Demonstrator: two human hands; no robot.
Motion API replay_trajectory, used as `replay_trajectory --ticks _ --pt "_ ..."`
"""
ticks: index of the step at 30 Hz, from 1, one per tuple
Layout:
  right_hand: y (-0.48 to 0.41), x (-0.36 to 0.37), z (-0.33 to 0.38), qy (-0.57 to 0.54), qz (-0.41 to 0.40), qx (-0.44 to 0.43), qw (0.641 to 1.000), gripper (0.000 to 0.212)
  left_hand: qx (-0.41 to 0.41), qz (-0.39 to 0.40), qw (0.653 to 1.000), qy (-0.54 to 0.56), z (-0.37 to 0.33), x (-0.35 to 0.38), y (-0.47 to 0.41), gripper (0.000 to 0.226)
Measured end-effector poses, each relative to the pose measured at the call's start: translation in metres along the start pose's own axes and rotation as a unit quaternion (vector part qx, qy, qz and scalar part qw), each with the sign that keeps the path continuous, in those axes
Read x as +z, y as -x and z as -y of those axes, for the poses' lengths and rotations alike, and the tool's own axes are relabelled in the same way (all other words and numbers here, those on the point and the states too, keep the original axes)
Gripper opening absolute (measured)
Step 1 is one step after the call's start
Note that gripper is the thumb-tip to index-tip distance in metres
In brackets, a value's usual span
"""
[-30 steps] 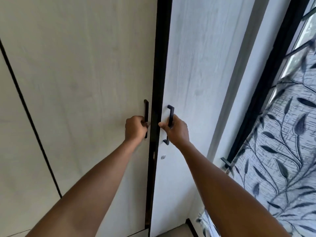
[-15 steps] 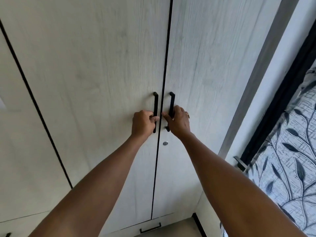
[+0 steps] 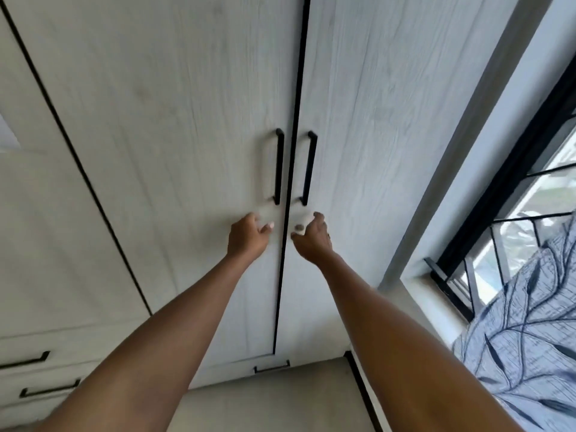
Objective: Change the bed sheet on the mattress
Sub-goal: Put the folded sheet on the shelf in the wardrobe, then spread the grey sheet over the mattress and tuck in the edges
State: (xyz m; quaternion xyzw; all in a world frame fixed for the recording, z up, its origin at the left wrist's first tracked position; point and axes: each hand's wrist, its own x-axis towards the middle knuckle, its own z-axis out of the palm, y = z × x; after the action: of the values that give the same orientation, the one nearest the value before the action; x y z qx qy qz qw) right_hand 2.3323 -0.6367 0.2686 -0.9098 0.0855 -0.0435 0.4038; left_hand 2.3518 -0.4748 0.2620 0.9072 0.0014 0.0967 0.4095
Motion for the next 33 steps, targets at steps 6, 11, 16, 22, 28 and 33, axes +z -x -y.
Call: replay_trajectory --ticks 6,11,16,22,28,33 --pt "0.066 0.114 -0.054 0.073 0.215 0.011 0.974 0.084 -0.12 0.137 0.977 -0.113 0.124 0.017 0.124 0.047" --pt "0.137 0.211 -0.045 0.117 0.348 -0.05 0.929 0.085 -0.25 0.119 0.951 -0.136 0.212 -0.03 0.237 0.045" --pt "0.213 0.296 0.004 0.155 0.431 -0.149 0.876 0.085 -0.349 0.064 0.92 -0.164 0.284 -0.106 0.328 0.047" --pt "0.308 0.395 0.079 0.205 0.486 -0.232 0.817 0.086 -0.41 -0.001 0.899 -0.151 0.368 -0.205 0.41 0.048" --pt "0.391 0.492 0.155 0.229 0.512 -0.281 0.779 0.087 -0.426 -0.034 0.894 -0.134 0.458 -0.301 0.463 0.053" --pt "0.451 0.546 0.212 0.232 0.525 -0.333 0.748 0.078 -0.434 -0.061 0.891 -0.122 0.495 -0.373 0.488 0.049"
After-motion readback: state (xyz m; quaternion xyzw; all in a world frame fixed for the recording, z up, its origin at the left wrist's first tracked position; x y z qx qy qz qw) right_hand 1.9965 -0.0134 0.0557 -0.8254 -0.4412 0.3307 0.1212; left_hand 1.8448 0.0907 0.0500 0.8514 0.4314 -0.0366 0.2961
